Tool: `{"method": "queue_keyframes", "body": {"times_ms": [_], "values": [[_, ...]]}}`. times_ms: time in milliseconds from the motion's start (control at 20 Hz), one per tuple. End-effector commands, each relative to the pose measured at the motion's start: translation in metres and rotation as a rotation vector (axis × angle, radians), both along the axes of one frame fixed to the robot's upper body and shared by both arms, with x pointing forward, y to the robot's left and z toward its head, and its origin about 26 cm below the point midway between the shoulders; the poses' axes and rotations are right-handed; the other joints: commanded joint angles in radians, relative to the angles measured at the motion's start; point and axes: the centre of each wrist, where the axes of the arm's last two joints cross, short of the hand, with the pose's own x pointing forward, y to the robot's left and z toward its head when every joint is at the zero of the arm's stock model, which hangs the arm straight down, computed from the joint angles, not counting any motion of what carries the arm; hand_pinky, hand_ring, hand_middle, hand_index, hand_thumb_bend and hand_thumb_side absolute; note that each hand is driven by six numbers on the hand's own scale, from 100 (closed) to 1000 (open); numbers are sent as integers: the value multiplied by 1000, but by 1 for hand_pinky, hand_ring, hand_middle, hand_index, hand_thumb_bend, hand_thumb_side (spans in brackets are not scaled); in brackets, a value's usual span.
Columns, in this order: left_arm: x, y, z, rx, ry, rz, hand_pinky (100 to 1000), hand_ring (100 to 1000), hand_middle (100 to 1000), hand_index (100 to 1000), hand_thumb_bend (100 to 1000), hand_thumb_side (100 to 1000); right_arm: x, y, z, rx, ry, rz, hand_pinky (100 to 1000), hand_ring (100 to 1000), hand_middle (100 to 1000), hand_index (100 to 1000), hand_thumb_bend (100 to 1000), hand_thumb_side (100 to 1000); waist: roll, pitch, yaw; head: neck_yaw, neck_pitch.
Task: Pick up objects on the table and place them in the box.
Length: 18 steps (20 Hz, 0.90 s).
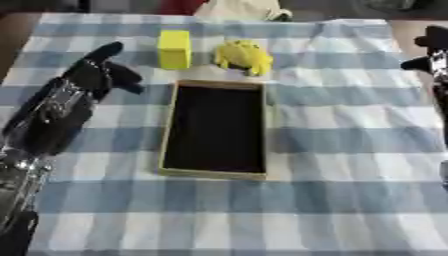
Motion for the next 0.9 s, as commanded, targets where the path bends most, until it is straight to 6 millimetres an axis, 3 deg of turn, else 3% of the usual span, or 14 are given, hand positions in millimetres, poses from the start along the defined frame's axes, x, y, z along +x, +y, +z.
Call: {"method": "queue_keyframes", "body": {"times_ms": [50, 200, 400, 550, 700, 900], "values": [[-2, 4, 17, 19, -63, 2, 1000, 725, 700, 998, 107, 906, -3, -2, 8, -13, -29, -1, 793, 618, 728, 826, 100, 758, 3, -19, -1, 0, -7], [-2, 7, 29, 46, -111, 0, 1000, 727, 702, 995, 100, 886, -3, -2, 7, -16, -26, 1, 793, 618, 728, 826, 100, 760, 5, -20, -3, 0, -5], [-1, 16, 62, 158, -246, 1, 1000, 744, 727, 994, 100, 820, -3, -2, 7, -22, -22, 2, 794, 619, 727, 827, 100, 761, 10, -24, -8, -1, -3], [2, 28, 92, 316, -352, 39, 1000, 790, 777, 990, 100, 748, -4, -2, 6, -28, -15, 5, 794, 619, 727, 827, 100, 762, 18, -28, -14, -2, -3], [9, 35, 122, 481, -448, 82, 993, 813, 807, 984, 100, 731, -4, -2, 6, -34, -9, 9, 794, 619, 727, 827, 100, 761, 25, -33, -21, -2, -3], [27, 37, 156, 660, -529, 160, 944, 819, 823, 963, 100, 672, -4, -1, 3, -44, 6, 22, 794, 619, 727, 827, 100, 761, 37, -46, -35, 2, 2]]}}
